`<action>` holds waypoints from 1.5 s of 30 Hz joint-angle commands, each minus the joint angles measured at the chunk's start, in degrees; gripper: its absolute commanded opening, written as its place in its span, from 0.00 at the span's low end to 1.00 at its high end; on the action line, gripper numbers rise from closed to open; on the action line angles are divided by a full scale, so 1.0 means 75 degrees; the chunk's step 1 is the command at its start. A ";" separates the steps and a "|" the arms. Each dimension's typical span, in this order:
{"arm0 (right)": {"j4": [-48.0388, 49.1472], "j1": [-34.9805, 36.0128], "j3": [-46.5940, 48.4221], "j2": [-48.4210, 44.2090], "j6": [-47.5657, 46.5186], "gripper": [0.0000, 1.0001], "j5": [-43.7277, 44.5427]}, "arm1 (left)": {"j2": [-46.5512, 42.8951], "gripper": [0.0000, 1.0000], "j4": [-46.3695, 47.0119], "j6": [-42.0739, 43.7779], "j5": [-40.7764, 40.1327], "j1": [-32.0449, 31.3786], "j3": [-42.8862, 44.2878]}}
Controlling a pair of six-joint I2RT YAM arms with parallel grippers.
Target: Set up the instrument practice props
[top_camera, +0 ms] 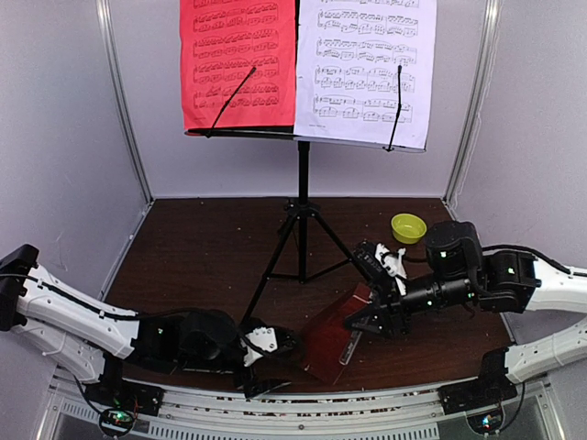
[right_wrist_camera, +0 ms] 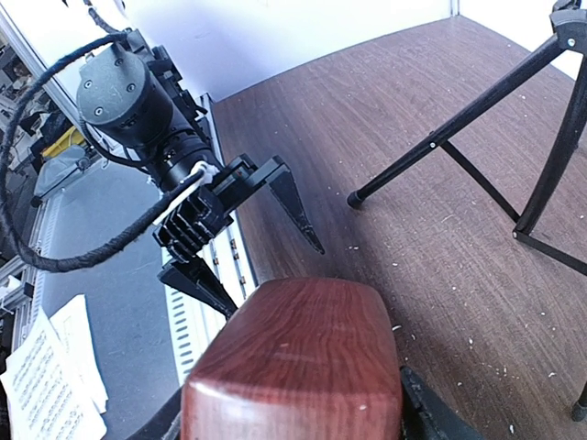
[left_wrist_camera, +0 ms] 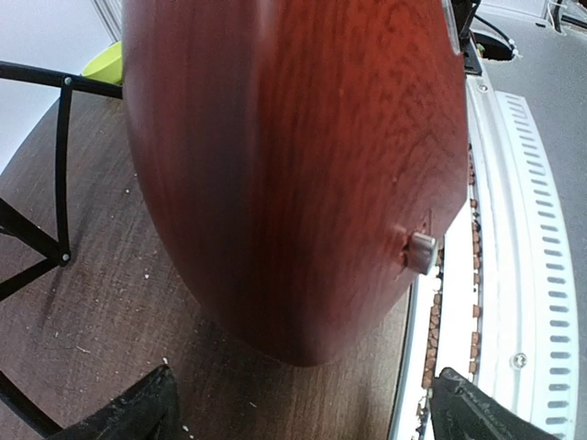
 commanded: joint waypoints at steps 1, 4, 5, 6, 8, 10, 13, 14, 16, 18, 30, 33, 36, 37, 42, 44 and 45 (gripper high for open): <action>0.1019 -0.0126 0.0036 -0.0191 0.0097 0.00 0.0112 | 0.0058 0.98 0.0230 0.0052 -0.0263 -0.0041 0.0308; 0.1480 -0.0252 -0.0213 -0.0211 0.0641 0.00 0.0417 | 0.0184 0.98 0.0409 -0.0242 -0.0381 -0.0041 0.0342; 0.1571 -0.0305 -0.0251 -0.0162 0.0852 0.00 0.0437 | 0.0255 0.98 0.0465 -0.0342 -0.0389 -0.0041 0.0353; 0.1607 -0.0339 -0.0257 -0.0087 0.0994 0.00 0.0490 | 0.0341 0.98 0.0540 -0.0438 -0.0398 -0.0041 0.0363; 0.1615 -0.0384 -0.0237 0.0103 0.1244 0.00 0.0506 | 0.0566 0.98 0.0568 -0.0575 -0.0415 -0.0041 0.0438; 0.1632 -0.0390 -0.0204 0.0315 0.1422 0.00 0.0500 | 0.0808 0.98 0.0481 -0.0623 -0.0437 -0.0039 0.0597; 0.1763 -0.0393 -0.0198 0.0505 0.1572 0.00 0.0418 | 0.1039 0.98 0.0549 -0.0675 -0.0505 -0.0030 0.0677; 0.1782 -0.0393 -0.0197 0.0538 0.1608 0.00 0.0439 | 0.1069 0.98 0.0609 -0.0667 -0.0481 -0.0029 0.0674; 0.1777 -0.0391 -0.0201 0.0598 0.1653 0.00 0.0538 | 0.1134 0.97 0.0660 -0.0680 -0.0472 -0.0020 0.0724; 0.1759 -0.0393 -0.0180 0.0676 0.1702 0.00 0.0563 | 0.1221 0.97 0.0725 -0.0740 -0.0442 0.0022 0.0761; 0.1493 -0.0393 -0.0029 0.0850 0.1723 0.00 0.0535 | 0.1507 0.83 0.0863 -0.0871 0.0355 0.0456 0.0981; 0.1515 -0.0393 -0.0026 0.0818 0.1714 0.00 0.0534 | 0.1556 0.75 0.0845 -0.0860 0.0466 0.0540 0.0999; 0.1535 -0.0393 -0.0043 0.0794 0.1719 0.00 0.0534 | 0.1596 0.67 0.0817 -0.0859 0.0522 0.0609 0.1021; 0.1542 -0.0392 -0.0048 0.0788 0.1732 0.00 0.0534 | 0.1622 0.65 0.0816 -0.0868 0.0547 0.0624 0.1047; 0.1634 -0.0393 -0.0080 0.0759 0.1791 0.00 0.0537 | 0.1734 0.57 0.0743 -0.0761 0.0591 0.0673 0.1157; 0.1669 -0.0393 -0.0084 0.0759 0.1810 0.00 0.0534 | 0.1764 0.52 0.0749 -0.0725 0.0650 0.0714 0.1164; 0.1684 -0.0393 -0.0081 0.0759 0.1816 0.00 0.0523 | 0.1776 0.50 0.0789 -0.0721 0.0689 0.0735 0.1169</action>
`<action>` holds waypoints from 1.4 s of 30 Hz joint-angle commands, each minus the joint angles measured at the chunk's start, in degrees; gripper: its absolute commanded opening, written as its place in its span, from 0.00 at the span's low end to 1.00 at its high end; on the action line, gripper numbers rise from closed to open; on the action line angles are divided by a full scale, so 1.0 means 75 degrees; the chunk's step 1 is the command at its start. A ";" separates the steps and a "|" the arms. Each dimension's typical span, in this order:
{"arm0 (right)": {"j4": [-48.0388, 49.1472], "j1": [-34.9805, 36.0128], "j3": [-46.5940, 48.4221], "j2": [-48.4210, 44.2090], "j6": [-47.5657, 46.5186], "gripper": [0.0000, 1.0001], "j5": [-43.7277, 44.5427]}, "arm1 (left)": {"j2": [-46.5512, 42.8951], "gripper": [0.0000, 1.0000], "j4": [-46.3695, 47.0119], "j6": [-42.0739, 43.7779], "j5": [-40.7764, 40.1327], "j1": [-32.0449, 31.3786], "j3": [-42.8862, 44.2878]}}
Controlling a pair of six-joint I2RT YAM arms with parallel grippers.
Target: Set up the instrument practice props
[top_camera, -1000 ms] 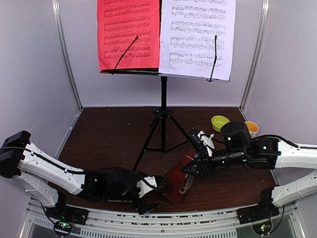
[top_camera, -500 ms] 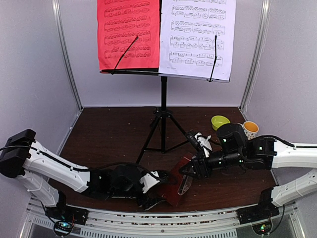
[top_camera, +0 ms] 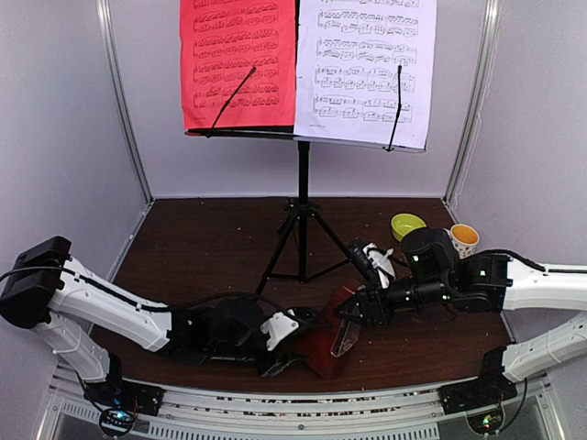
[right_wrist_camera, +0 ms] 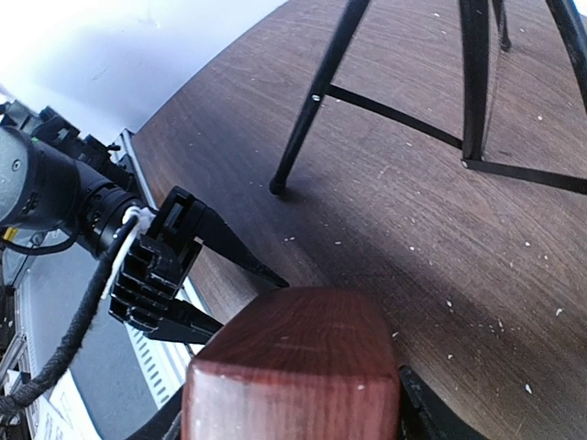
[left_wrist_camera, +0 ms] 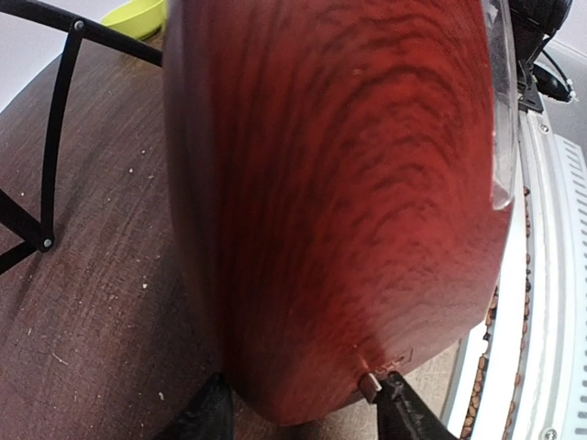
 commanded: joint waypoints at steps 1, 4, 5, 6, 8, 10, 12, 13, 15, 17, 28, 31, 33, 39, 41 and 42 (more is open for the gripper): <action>0.1020 0.0023 0.0289 -0.0174 0.0067 0.00 -0.0259 | 0.0110 0.48 0.0300 0.0135 0.0378 0.0098 0.0206; 0.0975 0.0031 0.0312 -0.0159 0.0111 0.00 -0.0165 | 0.0114 0.45 0.0344 0.0131 0.0457 0.0192 0.0202; 0.0930 0.0024 0.0339 -0.0140 0.0142 0.00 -0.0040 | 0.0076 0.46 0.0339 0.0111 0.0444 0.0230 0.0187; 0.0818 0.0023 0.0395 -0.0112 0.0191 0.00 0.0183 | 0.0019 0.49 0.0340 0.0091 0.0364 0.0274 0.0168; 0.0370 0.0024 0.0608 -0.0039 0.0325 0.00 0.0756 | -0.0193 0.64 0.0321 0.0035 0.0103 0.0328 0.0068; -0.0019 0.0029 0.0880 0.0062 0.0559 0.00 0.1338 | -0.0518 0.76 0.0282 -0.0007 -0.0321 0.0344 -0.0056; -0.0358 0.0045 0.1138 0.0175 0.0794 0.00 0.1837 | -0.0892 0.85 0.0244 -0.0047 -0.0766 0.0356 -0.0196; -0.0484 0.0061 0.1278 0.0232 0.0912 0.00 0.2034 | -0.1084 0.89 0.0184 -0.0096 -0.0956 0.0356 -0.0229; -0.0733 0.0111 0.1426 0.0334 0.1117 0.00 0.2510 | -0.1421 0.97 -0.0078 -0.0218 -0.1373 0.0356 -0.0230; -0.0863 0.0176 0.1503 0.0435 0.1333 0.00 0.2929 | -0.1736 0.98 -0.0273 -0.0262 -0.1644 0.0361 -0.0209; -0.1651 0.0842 0.2373 0.1732 0.2744 0.00 0.5083 | -0.2875 0.98 -0.0789 -0.1727 -0.3953 0.0367 -0.0442; -0.2264 0.0958 0.2800 0.2167 0.3094 0.00 0.5701 | -0.2829 0.98 -0.1112 -0.1873 -0.3899 0.0362 -0.0326; -0.2391 0.1072 0.2922 0.2380 0.3286 0.00 0.6014 | -0.2797 0.98 -0.1278 -0.1926 -0.3885 0.0357 -0.0236; -0.2719 0.1320 0.3371 0.3075 0.3705 0.23 0.6134 | -0.2831 0.98 -0.1387 -0.1944 -0.3862 0.0358 -0.0317; -0.2796 0.1324 0.3401 0.3194 0.3897 0.29 0.5994 | -0.2814 0.98 -0.1435 -0.1944 -0.3856 0.0362 -0.0307; -0.2723 0.1324 0.3353 0.3204 0.3964 0.32 0.5876 | -0.2809 0.98 -0.1446 -0.1939 -0.3861 0.0362 -0.0298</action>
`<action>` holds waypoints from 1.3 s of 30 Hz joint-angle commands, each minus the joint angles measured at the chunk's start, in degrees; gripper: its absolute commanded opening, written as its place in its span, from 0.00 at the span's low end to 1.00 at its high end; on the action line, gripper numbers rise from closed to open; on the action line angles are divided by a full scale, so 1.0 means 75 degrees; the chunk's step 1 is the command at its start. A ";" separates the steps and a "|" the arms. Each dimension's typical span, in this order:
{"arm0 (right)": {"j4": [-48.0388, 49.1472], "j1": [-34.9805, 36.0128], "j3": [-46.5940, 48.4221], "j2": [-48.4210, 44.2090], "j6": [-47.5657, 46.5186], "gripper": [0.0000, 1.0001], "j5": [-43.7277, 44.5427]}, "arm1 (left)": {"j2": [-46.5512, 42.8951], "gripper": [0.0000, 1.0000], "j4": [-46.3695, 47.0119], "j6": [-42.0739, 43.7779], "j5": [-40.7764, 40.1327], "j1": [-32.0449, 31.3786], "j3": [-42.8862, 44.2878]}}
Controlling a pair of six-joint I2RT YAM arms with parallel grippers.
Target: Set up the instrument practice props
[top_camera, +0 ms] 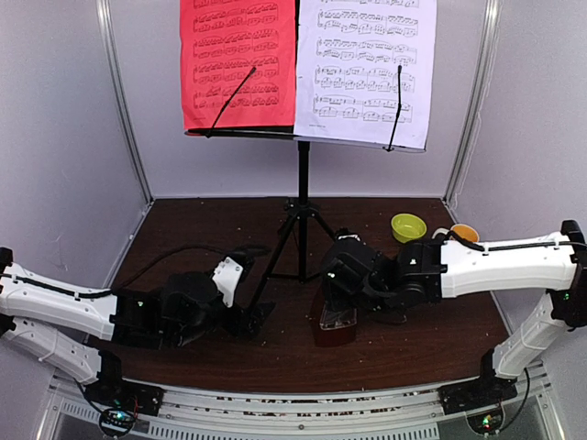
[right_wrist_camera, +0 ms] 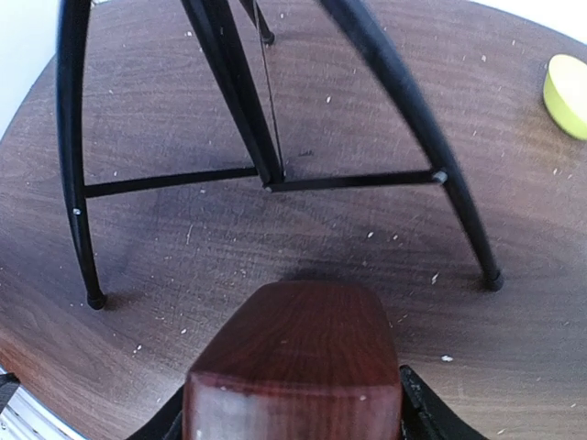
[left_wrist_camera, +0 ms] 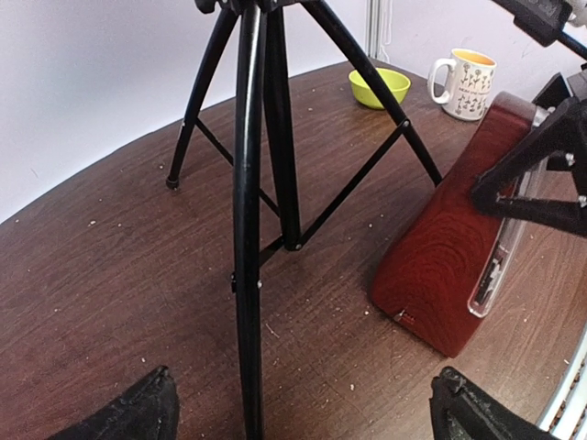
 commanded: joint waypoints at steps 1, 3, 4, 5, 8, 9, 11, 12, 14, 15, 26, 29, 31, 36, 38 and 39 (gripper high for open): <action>0.0250 0.0074 0.0249 0.0018 0.0577 0.37 0.0252 | -0.0012 0.98 0.0011 -0.0118 -0.0141 0.0037 0.0054; 0.0626 0.0075 0.0077 -0.0029 0.0554 0.52 0.0059 | 0.0015 0.98 -0.0002 -0.0087 -0.0137 0.0031 0.0090; 0.0740 0.0080 0.0039 -0.0037 0.0521 0.57 -0.0029 | 0.0033 0.98 -0.0034 -0.0080 -0.0141 0.0033 0.0132; 0.0831 0.0078 0.0032 -0.0038 0.0476 0.63 -0.0105 | 0.0049 0.98 -0.0091 -0.0069 -0.0147 0.0033 0.0161; 0.1093 0.0075 0.0026 -0.0058 0.0395 0.79 -0.0364 | 0.0056 0.98 -0.0304 -0.0119 -0.0204 0.0028 0.0240; 0.1233 0.0083 -0.0016 -0.0071 0.0380 0.84 -0.0475 | 0.0028 0.98 -0.0344 -0.0131 -0.0217 0.0026 0.0218; 0.1473 0.0065 -0.0097 -0.0073 0.0373 0.90 -0.0729 | -0.0030 0.98 -0.0344 -0.0137 -0.0279 0.0034 0.0181; 0.1575 0.0055 -0.0140 -0.0075 0.0377 0.92 -0.0868 | -0.0052 0.98 -0.0368 -0.0146 -0.0317 0.0029 0.0165; 0.1781 0.0039 -0.0206 -0.0072 0.0349 0.96 -0.1112 | -0.0091 0.98 -0.0409 -0.0142 -0.0346 0.0031 0.0179; 0.1937 0.0046 -0.0246 -0.0077 0.0302 0.97 -0.1263 | -0.0115 0.98 -0.0429 -0.0132 -0.0331 0.0027 0.0169; 0.3613 0.0124 -0.0978 -0.0426 0.0154 1.00 -0.2306 | -0.0278 0.98 -0.0543 0.0479 0.0683 0.0029 0.0401; 0.3630 0.0110 -0.1292 -0.0700 0.0283 1.00 -0.2148 | -0.0017 0.97 -0.0487 0.0521 0.1003 0.0026 0.0688; 0.3552 0.0027 -0.1543 -0.1021 0.0406 1.00 -0.1990 | 0.0254 0.95 -0.0340 0.0452 0.1345 0.0027 0.0910; 0.3333 -0.0247 -0.2387 -0.1921 0.0689 1.00 -0.1807 | 0.0935 0.93 -0.0154 -0.0317 0.1522 0.0027 0.1630; 0.3325 -0.0402 -0.2747 -0.2263 0.0763 1.00 -0.1801 | 0.1200 0.94 -0.0289 -0.0650 0.1282 0.0018 0.1961; 0.3368 -0.0506 -0.2963 -0.2427 0.0776 1.00 -0.1881 | 0.1311 0.94 -0.0347 -0.0832 0.1137 0.0015 0.2122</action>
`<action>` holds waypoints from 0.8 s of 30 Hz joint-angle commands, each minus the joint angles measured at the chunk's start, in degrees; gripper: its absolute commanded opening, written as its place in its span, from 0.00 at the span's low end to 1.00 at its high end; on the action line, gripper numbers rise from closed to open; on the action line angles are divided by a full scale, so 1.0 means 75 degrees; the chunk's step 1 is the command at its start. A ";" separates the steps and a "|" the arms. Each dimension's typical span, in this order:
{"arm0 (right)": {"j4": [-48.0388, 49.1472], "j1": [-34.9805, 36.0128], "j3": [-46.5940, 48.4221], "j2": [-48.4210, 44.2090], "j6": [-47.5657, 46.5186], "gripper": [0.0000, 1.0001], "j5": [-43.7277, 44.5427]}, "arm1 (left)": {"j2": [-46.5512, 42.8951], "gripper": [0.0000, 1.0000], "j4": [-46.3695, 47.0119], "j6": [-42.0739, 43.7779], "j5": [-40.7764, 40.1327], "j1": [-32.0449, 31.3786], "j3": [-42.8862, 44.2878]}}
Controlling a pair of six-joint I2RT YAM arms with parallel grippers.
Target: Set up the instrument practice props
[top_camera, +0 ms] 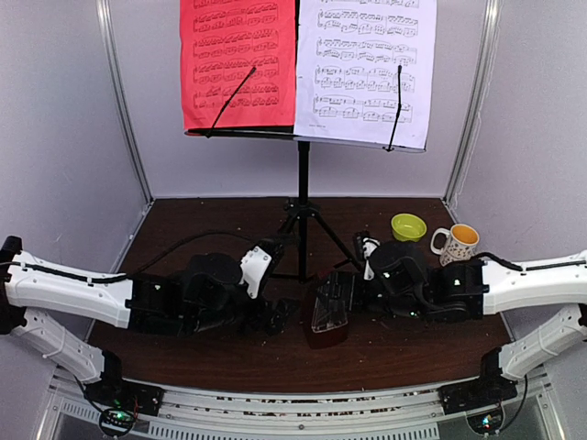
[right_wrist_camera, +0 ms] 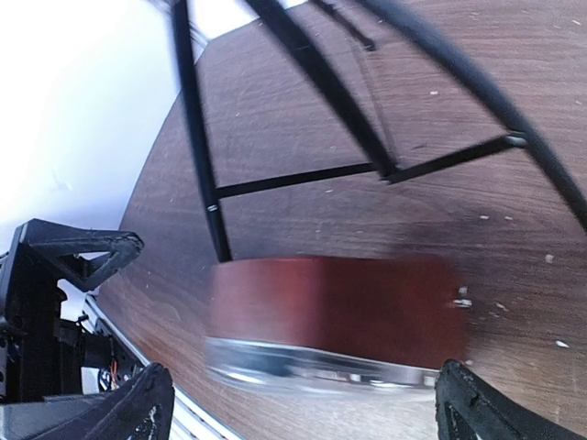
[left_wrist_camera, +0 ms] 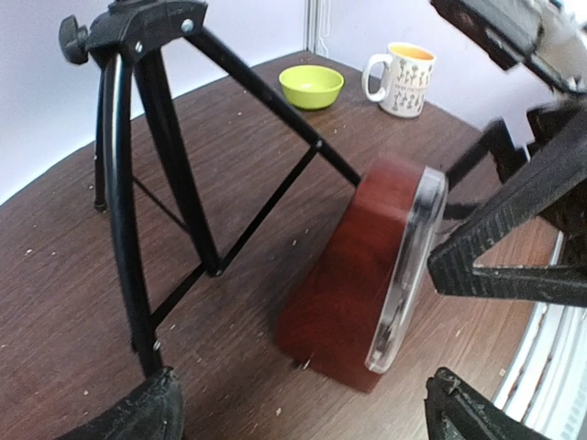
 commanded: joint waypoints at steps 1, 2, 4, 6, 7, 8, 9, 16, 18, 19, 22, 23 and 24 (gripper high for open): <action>0.0102 -0.0410 -0.0732 -0.0684 0.0210 1.00 -0.0076 | 0.0426 0.95 0.0260 -0.0863 -0.0252 0.0013 0.0726; 0.0184 -0.0570 -0.0910 -0.0779 0.0085 1.00 -0.0293 | 0.0485 0.96 0.0303 -0.0943 -0.0356 0.0013 0.0792; 0.0250 -0.0964 -0.1220 -0.0882 -0.0261 0.98 -0.0710 | 0.0533 0.96 0.0471 -0.1152 -0.0522 0.0012 0.0802; 0.0227 -0.1324 -0.1475 -0.0877 -0.0557 0.92 -0.1266 | 0.0535 0.96 0.0542 -0.1228 -0.0565 0.0014 0.0785; 0.0225 -0.1425 -0.1607 -0.0875 -0.0698 0.88 -0.1417 | 0.0545 0.96 0.0495 -0.1264 -0.0558 0.0014 0.0795; 0.0222 -0.1473 -0.1751 -0.0877 -0.0772 0.85 -0.1439 | 0.0534 0.96 0.0438 -0.1303 -0.0555 0.0009 0.0796; 0.0239 -0.1510 -0.1889 -0.0870 -0.0788 0.82 -0.1405 | 0.0529 0.96 0.0398 -0.1323 -0.0546 0.0015 0.0781; 0.0727 -0.1842 -0.2431 -0.0437 -0.0646 0.55 -0.1233 | 0.0349 0.95 0.0336 -0.1405 -0.0623 0.0015 0.0561; 0.0844 -0.1855 -0.2343 -0.0157 -0.0646 0.49 -0.1239 | 0.0347 0.94 0.0296 -0.1405 -0.0627 0.0015 0.0550; 0.0900 -0.1849 -0.2291 0.0039 -0.0674 0.46 -0.1227 | 0.0354 0.94 0.0262 -0.1409 -0.0627 0.0014 0.0569; 0.1133 -0.1874 -0.2095 0.0756 -0.0847 0.38 -0.1420 | 0.0403 0.94 0.0205 -0.1429 -0.0627 0.0012 0.0628; 0.1239 -0.1878 -0.1993 0.0972 -0.0932 0.35 -0.1667 | 0.0409 0.94 0.0207 -0.1427 -0.0624 0.0014 0.0651; 0.1418 -0.1868 -0.1972 0.1136 -0.1024 0.32 -0.1885 | 0.0417 0.94 0.0199 -0.1420 -0.0622 0.0014 0.0686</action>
